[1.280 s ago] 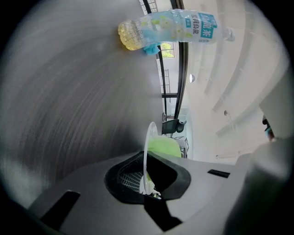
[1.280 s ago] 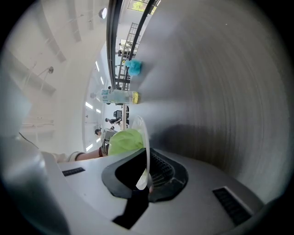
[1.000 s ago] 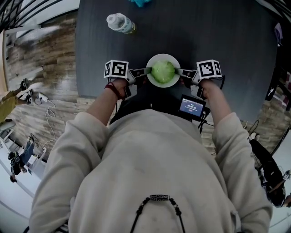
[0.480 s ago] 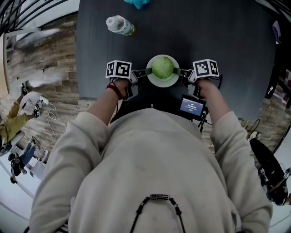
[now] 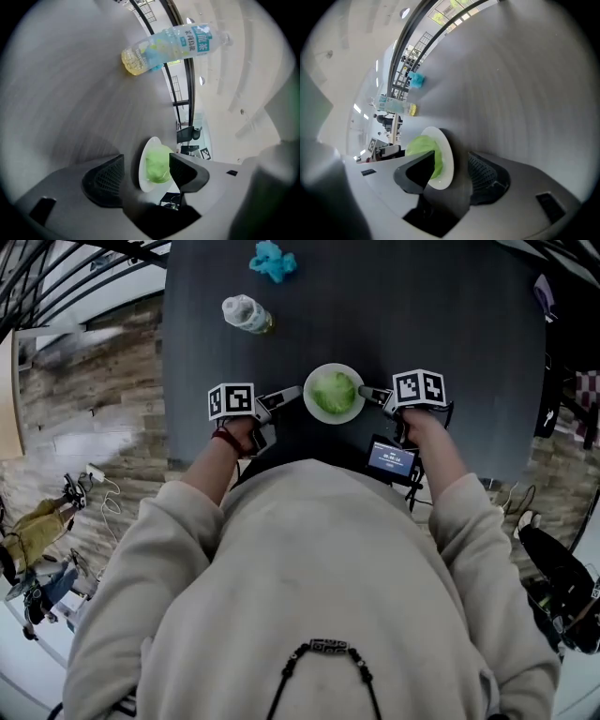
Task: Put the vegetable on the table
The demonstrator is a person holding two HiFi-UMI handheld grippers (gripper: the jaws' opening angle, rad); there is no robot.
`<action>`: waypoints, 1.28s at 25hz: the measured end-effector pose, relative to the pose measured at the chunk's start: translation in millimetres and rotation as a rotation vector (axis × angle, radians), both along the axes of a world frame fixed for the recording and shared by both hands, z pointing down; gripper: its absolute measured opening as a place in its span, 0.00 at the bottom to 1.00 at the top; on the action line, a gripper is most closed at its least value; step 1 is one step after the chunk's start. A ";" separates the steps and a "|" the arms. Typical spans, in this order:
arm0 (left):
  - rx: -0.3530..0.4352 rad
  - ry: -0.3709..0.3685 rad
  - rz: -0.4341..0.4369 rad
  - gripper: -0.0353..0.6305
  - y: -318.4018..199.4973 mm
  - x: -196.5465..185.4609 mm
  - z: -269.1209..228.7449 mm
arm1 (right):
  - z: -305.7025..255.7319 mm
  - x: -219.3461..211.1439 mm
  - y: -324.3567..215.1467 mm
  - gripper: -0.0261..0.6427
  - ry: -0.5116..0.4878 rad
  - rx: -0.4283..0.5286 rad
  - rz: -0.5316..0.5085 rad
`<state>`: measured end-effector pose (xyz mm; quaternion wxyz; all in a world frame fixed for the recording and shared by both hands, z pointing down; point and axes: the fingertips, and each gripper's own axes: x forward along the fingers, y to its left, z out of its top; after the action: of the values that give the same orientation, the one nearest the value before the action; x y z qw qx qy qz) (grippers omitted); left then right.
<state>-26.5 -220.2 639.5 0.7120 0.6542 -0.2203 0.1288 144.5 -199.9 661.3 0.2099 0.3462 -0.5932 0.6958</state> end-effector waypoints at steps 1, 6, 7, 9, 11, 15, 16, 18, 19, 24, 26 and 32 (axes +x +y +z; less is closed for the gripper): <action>0.011 -0.011 0.014 0.50 0.4 -3.9 -1.0 | 0.4 7.8 1.4 0.36 0.028 0.008 0.003; 0.064 0.014 0.039 0.50 -10.7 -3.4 -20.5 | -13.2 46.0 -5.2 0.36 0.054 0.059 0.085; 0.076 0.020 0.028 0.48 -16.8 3.1 -26.7 | -17.7 58.3 -10.3 0.36 0.066 0.083 0.102; 0.094 0.017 0.011 0.31 -27.4 16.5 -41.2 | -34.5 77.7 -21.1 0.36 0.074 0.150 0.126; 0.117 0.041 -0.008 0.07 -39.2 27.5 -68.0 | -65.9 83.5 -31.9 0.30 0.052 0.239 0.161; 0.384 0.181 -0.019 0.06 -72.8 54.6 -167.4 | -154.3 83.9 -49.4 0.07 0.069 0.497 0.197; 0.509 0.154 0.003 0.06 -78.9 57.7 -191.8 | -180.2 81.5 -51.2 0.07 0.083 0.581 0.179; 0.832 -0.006 0.110 0.06 -85.7 62.6 -235.3 | -238.7 74.5 -55.5 0.07 0.064 0.762 0.173; 1.007 -0.098 0.178 0.06 -86.8 66.3 -256.6 | -268.2 71.0 -58.9 0.07 0.031 0.843 0.190; 1.392 -0.095 0.215 0.06 -86.8 87.3 -346.3 | -364.4 49.9 -76.3 0.06 0.028 1.072 0.143; 1.428 -0.060 0.214 0.06 -80.3 93.7 -361.4 | -385.7 40.6 -77.2 0.06 0.056 1.124 0.105; 1.516 -0.095 0.333 0.06 -55.5 102.0 -369.2 | -414.8 22.6 -75.9 0.06 0.093 1.194 0.028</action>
<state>75.5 -275.7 270.3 0.0311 0.9808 -0.1771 0.0760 167.1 -275.8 246.5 -0.0043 0.4422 -0.8672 0.2289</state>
